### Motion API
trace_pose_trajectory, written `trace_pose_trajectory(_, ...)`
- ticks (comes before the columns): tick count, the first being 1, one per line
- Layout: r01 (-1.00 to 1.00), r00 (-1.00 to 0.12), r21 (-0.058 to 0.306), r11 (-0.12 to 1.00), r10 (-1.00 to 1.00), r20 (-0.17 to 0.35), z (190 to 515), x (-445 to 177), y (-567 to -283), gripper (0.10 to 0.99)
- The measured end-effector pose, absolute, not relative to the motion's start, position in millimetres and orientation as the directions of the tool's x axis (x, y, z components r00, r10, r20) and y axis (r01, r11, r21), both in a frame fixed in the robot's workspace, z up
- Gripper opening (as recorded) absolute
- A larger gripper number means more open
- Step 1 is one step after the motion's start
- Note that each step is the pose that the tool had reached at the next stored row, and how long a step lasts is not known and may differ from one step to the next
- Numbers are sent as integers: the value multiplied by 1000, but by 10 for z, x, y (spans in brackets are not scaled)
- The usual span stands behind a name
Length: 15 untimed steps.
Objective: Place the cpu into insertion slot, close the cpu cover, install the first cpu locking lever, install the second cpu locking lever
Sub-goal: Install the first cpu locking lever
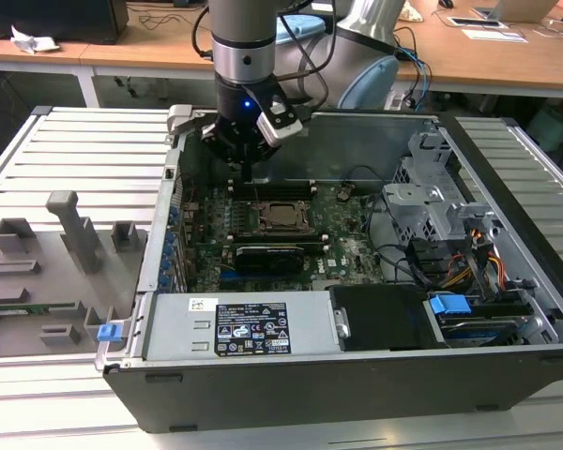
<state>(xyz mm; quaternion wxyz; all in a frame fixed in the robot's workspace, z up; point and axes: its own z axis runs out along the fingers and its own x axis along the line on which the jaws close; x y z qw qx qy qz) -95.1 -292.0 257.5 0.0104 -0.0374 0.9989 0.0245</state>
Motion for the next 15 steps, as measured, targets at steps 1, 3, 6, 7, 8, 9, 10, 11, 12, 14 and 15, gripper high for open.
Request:
trace_pose_trajectory(1,-75,-997,48,996,-74,-22,2574,-951,-2920,106)
trace_pose_trajectory(3,-75,-997,48,996,-74,-22,2572,-948,-2920,106)
trace_pose_trajectory(6,-75,-997,48,996,-74,-23,2569,-930,-2919,106)
trace_pose_trajectory(7,-75,-997,48,996,-74,-22,2568,-916,-2919,106)
trace_pose_trajectory(8,-75,-997,48,996,-74,-22,2567,-902,-2919,106)
trace_pose_trajectory(9,-75,-997,48,996,-74,-22,2562,-864,-2919,106)
trace_pose_trajectory(10,-75,-997,48,996,-74,-22,2559,-842,-2919,106)
trace_pose_trajectory(11,-75,-997,48,996,-74,-22,2555,-806,-2919,106)
trace_pose_trajectory(12,-75,-997,48,996,-74,-22,2552,-774,-2919,106)
trace_pose_trajectory(14,-75,-997,48,996,-74,-22,2544,-688,-2918,106)
trace_pose_trajectory(15,-75,-997,48,996,-74,-22,2536,-608,-2917,106)
